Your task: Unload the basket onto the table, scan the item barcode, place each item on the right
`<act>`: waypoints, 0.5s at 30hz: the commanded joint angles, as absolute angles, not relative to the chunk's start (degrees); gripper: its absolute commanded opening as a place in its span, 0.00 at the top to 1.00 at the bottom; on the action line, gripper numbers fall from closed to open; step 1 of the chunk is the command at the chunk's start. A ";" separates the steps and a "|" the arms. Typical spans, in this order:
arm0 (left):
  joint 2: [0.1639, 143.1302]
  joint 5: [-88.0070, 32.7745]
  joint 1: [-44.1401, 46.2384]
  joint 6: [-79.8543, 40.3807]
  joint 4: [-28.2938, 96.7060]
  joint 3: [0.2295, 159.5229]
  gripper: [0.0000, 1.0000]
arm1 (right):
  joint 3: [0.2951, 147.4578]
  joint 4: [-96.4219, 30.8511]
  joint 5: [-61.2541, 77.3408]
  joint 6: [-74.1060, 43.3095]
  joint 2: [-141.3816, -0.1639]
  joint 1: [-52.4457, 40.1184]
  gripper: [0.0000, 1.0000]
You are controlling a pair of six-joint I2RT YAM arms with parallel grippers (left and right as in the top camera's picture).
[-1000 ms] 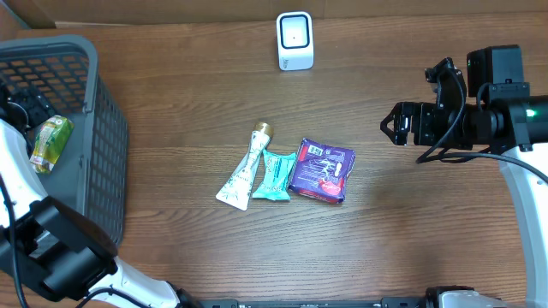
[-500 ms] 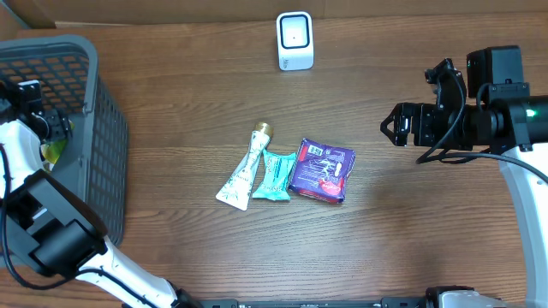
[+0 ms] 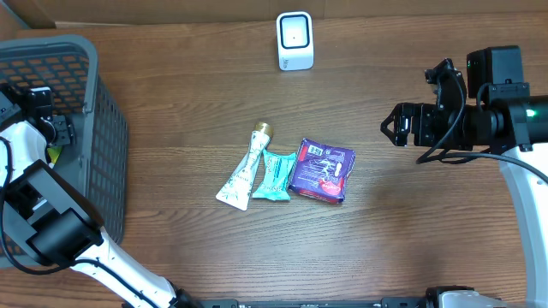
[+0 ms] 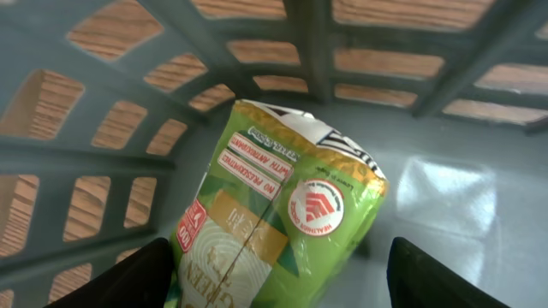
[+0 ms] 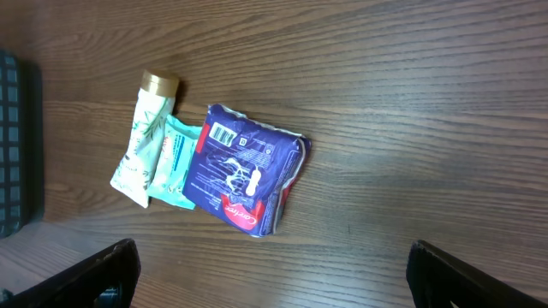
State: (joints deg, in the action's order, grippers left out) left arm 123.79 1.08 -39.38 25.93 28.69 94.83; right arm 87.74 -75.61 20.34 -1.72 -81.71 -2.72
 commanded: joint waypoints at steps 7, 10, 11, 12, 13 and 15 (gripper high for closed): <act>125.99 8.86 -39.53 26.98 25.93 94.35 0.40 | 88.84 -75.55 20.03 -2.20 -81.47 -2.94 0.00; 125.99 9.28 -39.53 26.41 25.74 94.32 0.36 | 88.84 -75.57 20.03 -2.20 -81.47 -2.94 0.00; 126.02 8.91 -39.53 25.58 25.91 94.28 0.36 | 88.84 -75.57 20.03 -2.20 -81.47 -2.94 0.00; 126.15 8.58 -39.53 25.02 25.89 94.13 0.36 | 88.84 -75.59 20.03 -2.20 -81.47 -2.94 0.00; 126.28 7.94 -39.53 25.06 25.89 93.93 0.36 | 88.84 -75.59 20.03 -2.22 -81.47 -2.94 0.00; 126.56 7.27 -39.53 25.06 25.65 93.17 0.35 | 88.84 -75.61 20.03 -2.22 -81.47 -2.94 0.00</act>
